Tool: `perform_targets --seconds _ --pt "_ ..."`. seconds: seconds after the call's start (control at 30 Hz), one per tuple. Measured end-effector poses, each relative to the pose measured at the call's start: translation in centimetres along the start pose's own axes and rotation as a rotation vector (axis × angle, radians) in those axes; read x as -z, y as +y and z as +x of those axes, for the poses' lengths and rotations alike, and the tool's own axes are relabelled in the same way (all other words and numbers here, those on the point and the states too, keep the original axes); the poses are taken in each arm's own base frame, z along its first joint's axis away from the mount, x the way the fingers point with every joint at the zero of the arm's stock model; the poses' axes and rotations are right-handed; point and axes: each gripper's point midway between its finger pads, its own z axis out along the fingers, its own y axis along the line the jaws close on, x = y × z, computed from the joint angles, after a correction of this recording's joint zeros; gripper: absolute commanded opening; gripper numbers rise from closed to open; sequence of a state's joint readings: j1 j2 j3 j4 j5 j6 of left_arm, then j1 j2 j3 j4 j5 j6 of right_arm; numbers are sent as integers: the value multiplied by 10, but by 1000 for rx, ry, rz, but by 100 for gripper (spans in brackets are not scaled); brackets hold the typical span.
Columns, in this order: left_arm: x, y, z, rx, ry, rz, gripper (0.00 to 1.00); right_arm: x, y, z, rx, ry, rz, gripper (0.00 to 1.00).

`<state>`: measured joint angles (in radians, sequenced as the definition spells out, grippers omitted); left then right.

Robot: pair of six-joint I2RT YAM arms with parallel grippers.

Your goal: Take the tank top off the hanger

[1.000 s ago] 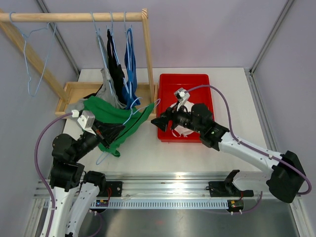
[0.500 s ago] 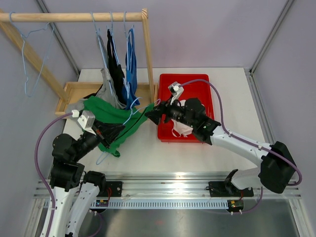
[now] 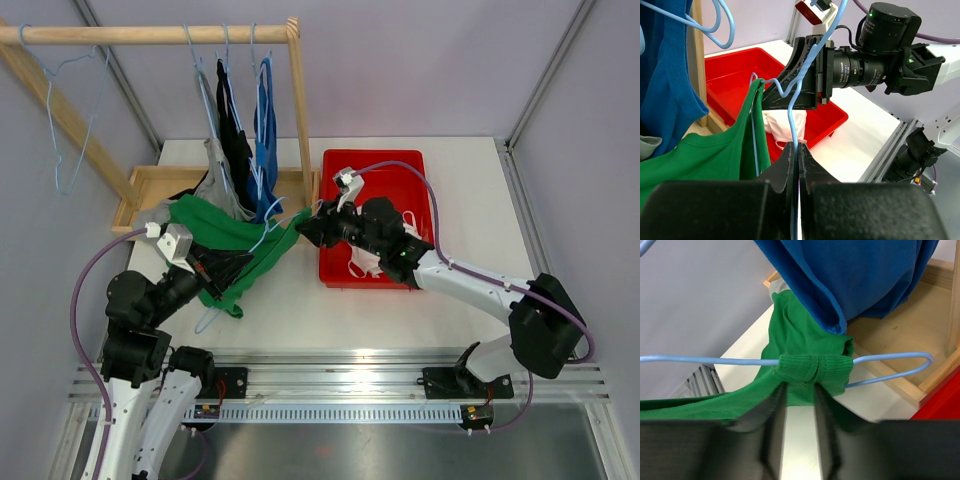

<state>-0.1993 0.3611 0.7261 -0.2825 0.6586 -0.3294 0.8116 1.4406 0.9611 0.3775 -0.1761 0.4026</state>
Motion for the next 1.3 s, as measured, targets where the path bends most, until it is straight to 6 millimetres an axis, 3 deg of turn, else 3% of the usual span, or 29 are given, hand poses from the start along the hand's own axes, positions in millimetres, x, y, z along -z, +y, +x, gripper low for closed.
perform_targets --seconds 0.07,0.37,0.4,0.5,0.53,0.67,1.2,1.3 --pt "0 0 0 0 0 0 0 -1 -1 2 -1 3 5 15" --pt "0 0 0 0 0 0 0 -13 -7 7 -3 22 14 6" --pt "0 0 0 0 0 0 0 -13 -7 8 -4 23 15 8" --pt "0 0 0 0 0 0 0 -14 -7 8 -8 24 16 33" --pt "0 0 0 0 0 0 0 -14 -8 8 -9 24 16 49" --pt "0 0 0 0 0 0 0 -13 -8 8 -11 21 21 66" --pt "0 0 0 -1 -1 0 0 -6 -2 -1 -10 -2 10 70" --pt "0 0 0 -1 -2 1 0 -8 -2 -2 -10 -5 8 54"
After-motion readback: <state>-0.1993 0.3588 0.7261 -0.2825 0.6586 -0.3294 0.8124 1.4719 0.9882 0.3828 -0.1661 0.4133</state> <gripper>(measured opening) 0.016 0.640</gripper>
